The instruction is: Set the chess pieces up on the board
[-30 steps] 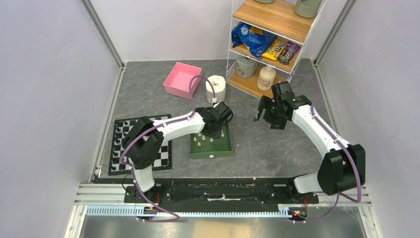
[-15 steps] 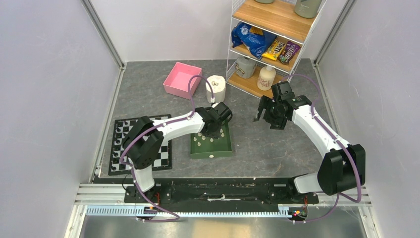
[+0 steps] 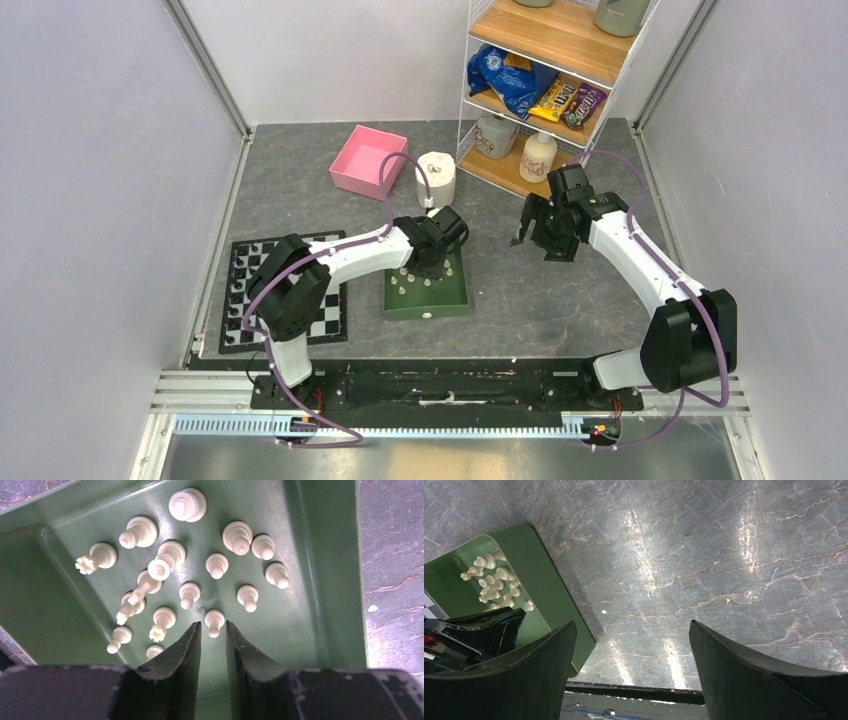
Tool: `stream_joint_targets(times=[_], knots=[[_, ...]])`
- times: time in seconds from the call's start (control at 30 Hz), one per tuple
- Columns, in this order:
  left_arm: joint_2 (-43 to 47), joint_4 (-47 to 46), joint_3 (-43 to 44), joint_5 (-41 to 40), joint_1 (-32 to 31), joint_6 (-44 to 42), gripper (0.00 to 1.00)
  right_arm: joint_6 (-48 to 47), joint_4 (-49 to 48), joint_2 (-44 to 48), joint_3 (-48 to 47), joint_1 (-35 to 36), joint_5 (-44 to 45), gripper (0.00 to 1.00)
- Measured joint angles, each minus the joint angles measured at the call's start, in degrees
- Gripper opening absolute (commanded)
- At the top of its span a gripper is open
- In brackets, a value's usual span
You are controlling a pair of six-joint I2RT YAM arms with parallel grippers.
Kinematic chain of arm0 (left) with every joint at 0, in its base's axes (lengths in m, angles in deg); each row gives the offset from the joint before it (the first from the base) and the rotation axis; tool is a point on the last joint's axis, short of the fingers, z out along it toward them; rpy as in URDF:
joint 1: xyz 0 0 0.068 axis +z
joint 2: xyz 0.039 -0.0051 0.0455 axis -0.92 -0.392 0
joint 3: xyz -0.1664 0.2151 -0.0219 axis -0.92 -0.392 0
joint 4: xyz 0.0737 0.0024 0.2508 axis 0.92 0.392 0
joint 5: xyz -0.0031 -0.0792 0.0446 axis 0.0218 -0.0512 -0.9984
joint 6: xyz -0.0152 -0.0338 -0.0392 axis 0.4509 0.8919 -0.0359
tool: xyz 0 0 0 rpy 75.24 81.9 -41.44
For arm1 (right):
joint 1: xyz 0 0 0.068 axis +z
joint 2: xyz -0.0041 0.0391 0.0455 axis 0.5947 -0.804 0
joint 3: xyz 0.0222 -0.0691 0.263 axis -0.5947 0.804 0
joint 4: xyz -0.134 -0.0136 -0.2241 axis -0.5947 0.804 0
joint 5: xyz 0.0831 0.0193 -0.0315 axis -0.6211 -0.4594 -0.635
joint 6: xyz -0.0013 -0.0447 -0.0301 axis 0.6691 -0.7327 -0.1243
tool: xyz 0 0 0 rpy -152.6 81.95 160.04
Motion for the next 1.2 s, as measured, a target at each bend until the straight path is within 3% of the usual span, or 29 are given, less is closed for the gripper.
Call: stream_joint_targets(times=[1.2], knots=[[-1.8,0.0,0.0,1.3,0.5,0.0,0.27,0.0,0.0,-0.9,0.0,0.0,-0.5,0.91]])
